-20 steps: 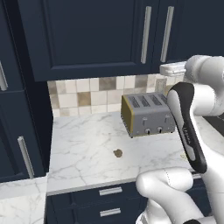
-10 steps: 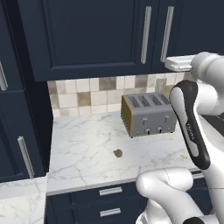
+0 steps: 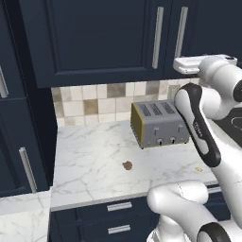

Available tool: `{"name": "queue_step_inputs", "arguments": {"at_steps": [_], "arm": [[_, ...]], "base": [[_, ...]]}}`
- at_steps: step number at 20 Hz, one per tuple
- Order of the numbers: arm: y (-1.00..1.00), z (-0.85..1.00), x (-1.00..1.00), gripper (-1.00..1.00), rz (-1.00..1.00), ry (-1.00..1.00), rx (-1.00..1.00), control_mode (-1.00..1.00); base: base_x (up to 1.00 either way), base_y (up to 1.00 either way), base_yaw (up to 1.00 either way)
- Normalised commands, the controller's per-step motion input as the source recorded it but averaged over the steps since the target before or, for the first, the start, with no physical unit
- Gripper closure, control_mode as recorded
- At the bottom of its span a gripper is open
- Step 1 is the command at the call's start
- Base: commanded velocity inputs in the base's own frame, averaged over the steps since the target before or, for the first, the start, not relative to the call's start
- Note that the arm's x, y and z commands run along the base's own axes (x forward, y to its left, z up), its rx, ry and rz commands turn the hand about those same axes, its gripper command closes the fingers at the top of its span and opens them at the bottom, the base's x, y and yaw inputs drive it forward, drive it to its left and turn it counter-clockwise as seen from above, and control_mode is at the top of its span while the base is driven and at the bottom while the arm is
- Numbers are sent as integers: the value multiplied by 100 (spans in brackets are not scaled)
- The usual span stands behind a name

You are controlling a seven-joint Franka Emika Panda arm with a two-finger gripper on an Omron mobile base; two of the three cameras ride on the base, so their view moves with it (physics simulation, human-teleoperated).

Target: Pick the pan from the cabinet and place it on the stove. Then turn on the stove burner for the pan.

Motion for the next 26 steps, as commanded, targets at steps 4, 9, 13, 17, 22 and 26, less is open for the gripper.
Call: {"name": "queue_step_inputs", "arguments": {"at_steps": [4,9,13,17,22,26], "arm": [[-9,0,42,-100,0,-5,0,-100],[-5,0,42,-100,0,-3,0,-100],[0,0,35,-100,0,-3,0,-100],[0,0,27,-100,0,-2,0,-100],[-4,0,24,-100,1,-2,0,-100],[0,0,31,-100,0,0,0,-100]], "base": [[0,0,0],[0,0,0],[0,0,0],[0,0,0],[0,0,0],[0,0,0]]}}
